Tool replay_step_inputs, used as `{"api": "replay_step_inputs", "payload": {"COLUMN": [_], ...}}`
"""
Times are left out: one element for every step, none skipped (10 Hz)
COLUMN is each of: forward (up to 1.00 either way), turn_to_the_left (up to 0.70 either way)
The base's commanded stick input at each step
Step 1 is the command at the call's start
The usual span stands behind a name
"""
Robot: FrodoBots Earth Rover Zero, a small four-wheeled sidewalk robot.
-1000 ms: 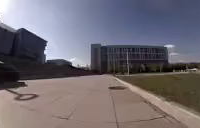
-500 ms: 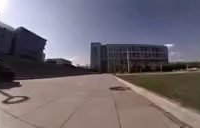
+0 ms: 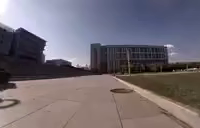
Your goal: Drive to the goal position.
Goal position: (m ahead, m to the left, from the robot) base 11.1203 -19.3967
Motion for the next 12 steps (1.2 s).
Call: {"api": "replay_step_inputs", "payload": {"forward": [0.70, 0.70, 0.70, 0.70, 0.70, 0.70, 0.70, 0.70, 0.70, 0.70, 0.70, 0.70], "turn_to_the_left": [0.00, 0.00, 0.00, 0.00, -0.14, -0.35, -0.25, -0.02, 0.00, 0.00, 0.00, 0.00]}}
